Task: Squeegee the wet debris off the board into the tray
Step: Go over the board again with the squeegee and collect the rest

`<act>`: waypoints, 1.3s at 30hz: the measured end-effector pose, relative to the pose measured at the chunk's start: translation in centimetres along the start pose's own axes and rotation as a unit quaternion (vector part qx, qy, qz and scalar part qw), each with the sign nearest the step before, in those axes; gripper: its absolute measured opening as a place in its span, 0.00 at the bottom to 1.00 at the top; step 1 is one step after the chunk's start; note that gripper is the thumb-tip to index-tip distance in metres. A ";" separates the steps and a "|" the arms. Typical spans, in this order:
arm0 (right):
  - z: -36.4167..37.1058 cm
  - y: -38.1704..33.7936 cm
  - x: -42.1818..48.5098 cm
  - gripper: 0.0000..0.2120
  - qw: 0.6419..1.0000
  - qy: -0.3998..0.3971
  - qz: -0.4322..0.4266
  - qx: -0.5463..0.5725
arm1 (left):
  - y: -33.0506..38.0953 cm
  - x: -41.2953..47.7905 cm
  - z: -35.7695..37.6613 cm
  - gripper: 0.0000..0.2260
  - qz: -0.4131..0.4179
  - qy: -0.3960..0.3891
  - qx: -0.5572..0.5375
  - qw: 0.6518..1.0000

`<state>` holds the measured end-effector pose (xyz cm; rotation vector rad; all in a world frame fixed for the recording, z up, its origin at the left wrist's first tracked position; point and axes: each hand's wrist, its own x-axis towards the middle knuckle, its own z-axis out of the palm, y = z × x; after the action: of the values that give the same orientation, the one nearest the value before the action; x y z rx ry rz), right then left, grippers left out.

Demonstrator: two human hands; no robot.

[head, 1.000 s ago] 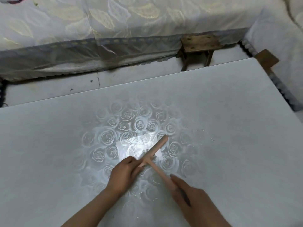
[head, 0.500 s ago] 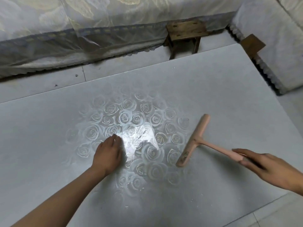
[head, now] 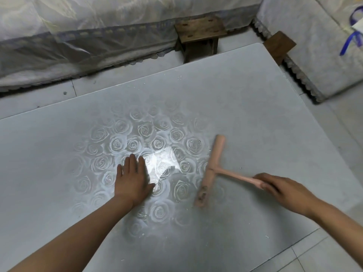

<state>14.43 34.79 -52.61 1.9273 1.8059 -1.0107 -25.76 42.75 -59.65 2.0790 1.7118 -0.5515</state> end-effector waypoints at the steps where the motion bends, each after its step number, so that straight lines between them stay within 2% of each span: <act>1: 0.5 -1.7 1.3 0.11 1.000 0.006 -0.030 0.002 | 0.1 0.2 0.1 0.43 -0.005 0.006 0.005 1.000; 3: 0.8 -4.3 3.2 0.13 0.998 0.025 -0.064 -0.012 | 0.0 0.5 0.2 0.46 -0.006 0.019 0.015 1.000; 5: -0.4 -3.8 3.2 0.12 0.996 0.060 -0.065 -0.030 | -0.2 0.6 0.2 0.48 -0.003 0.028 0.020 0.999; 7: -2.4 -1.0 1.6 0.10 0.996 0.068 -0.036 -0.037 | -0.4 0.7 0.2 0.48 0.004 0.041 0.026 0.999; 9: -4.4 2.3 -0.5 0.08 0.996 0.055 0.028 -0.058 | -0.4 0.6 0.2 0.48 0.011 0.046 0.029 0.998; 11: -5.0 3.8 -1.1 0.10 0.991 0.049 0.060 -0.110 | -0.3 0.6 0.3 0.47 0.009 0.044 0.021 0.999; 15: -2.0 -2.2 1.7 0.13 0.995 0.032 0.011 -0.098 | -0.2 0.8 0.4 0.46 0.010 0.038 0.011 0.999; 18: -0.2 -7.2 3.7 0.14 0.989 0.085 -0.033 -0.120 | -0.1 0.9 0.2 0.47 0.006 0.025 -0.003 1.000; 20: -0.6 -7.1 3.2 0.15 0.984 0.117 -0.032 -0.128 | 0.0 1.0 0.3 0.47 -0.002 0.009 -0.006 1.000; 23: -1.5 -3.4 -1.3 0.13 0.991 0.112 0.025 -0.063 | 0.0 0.9 0.1 0.47 -0.008 0.001 -0.007 1.000; 25: -1.0 -0.7 -5.1 0.15 0.989 0.126 0.072 -0.038 | 0.0 1.2 0.0 0.47 -0.010 0.011 -0.005 1.000; 29: 3.3 1.9 -10.9 0.16 0.980 0.123 0.155 -0.010 | 0.2 1.0 -0.4 0.48 -0.014 -0.013 -0.017 1.000; 31: 5.5 1.9 -12.3 0.18 0.979 0.110 0.169 -0.012 | 0.5 0.4 -1.0 0.47 -0.026 -0.027 -0.048 0.998; 33: 6.5 1.7 -12.0 0.18 0.982 0.110 0.152 -0.018 | 0.8 -0.5 -1.5 0.41 -0.028 0.002 -0.057 0.998; 36: 6.6 0.4 -8.1 0.19 0.988 0.130 0.082 -0.033 | 3.1 -1.8 -1.8 0.33 -0.012 0.061 -0.053 0.997; 39: 6.2 -4.1 -3.0 0.23 0.986 0.156 0.002 -0.059 | 5.7 -2.9 -1.5 0.31 -0.028 0.062 -0.069 0.995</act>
<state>8.89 29.19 -53.98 2.1073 1.9720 -0.6074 -20.58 40.14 -56.56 2.0098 1.8276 -0.3158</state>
